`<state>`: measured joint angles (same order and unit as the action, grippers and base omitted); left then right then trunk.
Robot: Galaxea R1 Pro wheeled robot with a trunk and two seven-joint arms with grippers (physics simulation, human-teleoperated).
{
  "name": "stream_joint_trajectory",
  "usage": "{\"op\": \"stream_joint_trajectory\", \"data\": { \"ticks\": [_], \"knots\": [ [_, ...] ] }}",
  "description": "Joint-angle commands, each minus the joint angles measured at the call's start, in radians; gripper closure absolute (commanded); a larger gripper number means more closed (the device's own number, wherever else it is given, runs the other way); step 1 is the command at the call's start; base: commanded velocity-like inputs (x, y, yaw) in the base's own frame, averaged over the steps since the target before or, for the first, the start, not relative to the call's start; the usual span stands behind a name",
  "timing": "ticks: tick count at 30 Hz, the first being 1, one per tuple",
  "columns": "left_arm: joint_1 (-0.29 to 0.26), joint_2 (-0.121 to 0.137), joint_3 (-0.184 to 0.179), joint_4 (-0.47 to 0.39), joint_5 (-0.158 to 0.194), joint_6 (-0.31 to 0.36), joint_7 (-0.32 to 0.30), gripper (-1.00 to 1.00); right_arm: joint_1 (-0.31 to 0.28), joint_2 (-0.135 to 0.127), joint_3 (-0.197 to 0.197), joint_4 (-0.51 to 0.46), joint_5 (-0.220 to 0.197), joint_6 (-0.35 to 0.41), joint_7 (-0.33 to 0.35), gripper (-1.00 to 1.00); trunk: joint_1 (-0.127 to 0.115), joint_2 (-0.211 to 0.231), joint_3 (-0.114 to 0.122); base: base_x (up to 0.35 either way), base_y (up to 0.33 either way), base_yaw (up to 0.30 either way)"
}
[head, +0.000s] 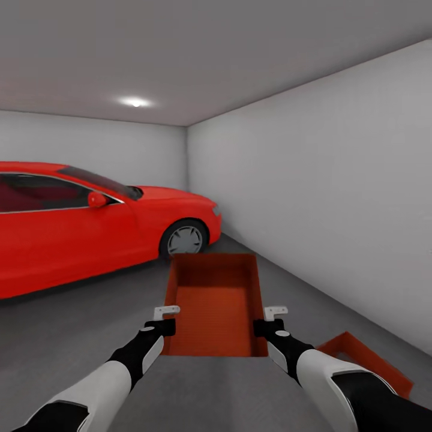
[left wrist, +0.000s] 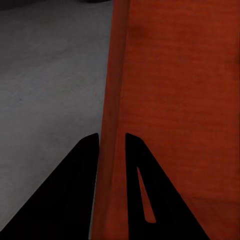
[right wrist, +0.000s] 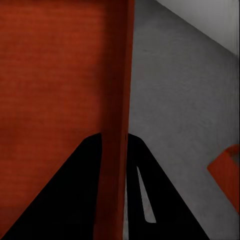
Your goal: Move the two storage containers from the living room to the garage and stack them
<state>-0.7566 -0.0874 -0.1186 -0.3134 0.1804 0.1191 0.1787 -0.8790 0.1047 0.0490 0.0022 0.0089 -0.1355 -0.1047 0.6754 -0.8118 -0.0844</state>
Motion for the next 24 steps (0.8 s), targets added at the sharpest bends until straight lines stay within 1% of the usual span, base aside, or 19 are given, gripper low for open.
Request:
{"op": "stream_joint_trajectory", "data": {
  "ticks": [1, 3, 7, 24],
  "knots": [
    [-0.001, 0.001, 0.022, -0.006, -0.013, -0.036, 0.073, 1.00, -0.001, -0.043, -0.028, 0.003, -0.013, -0.004, -0.039, 1.00, 0.001, -0.001, -0.002, 0.322, 0.000, -0.288],
    [-0.001, 0.001, 0.022, -0.006, -0.013, -0.036, 0.073, 1.00, 0.000, -0.043, -0.028, 0.003, -0.025, -0.004, -0.044, 1.00, 0.001, -0.001, -0.002, 0.322, 0.000, -0.288],
    [-0.001, 0.001, 0.022, -0.006, -0.013, -0.036, 0.073, 1.00, 0.000, -0.043, -0.028, 0.004, -0.034, -0.003, -0.047, 1.00, 0.001, -0.001, -0.002, 0.322, 0.000, -0.288],
    [-0.001, 0.001, 0.022, -0.006, -0.014, -0.036, 0.073, 1.00, 0.000, -0.044, -0.028, 0.004, -0.035, -0.003, -0.047, 1.00, 0.001, -0.001, -0.002, 0.322, 0.000, -0.287]
  ]
}}
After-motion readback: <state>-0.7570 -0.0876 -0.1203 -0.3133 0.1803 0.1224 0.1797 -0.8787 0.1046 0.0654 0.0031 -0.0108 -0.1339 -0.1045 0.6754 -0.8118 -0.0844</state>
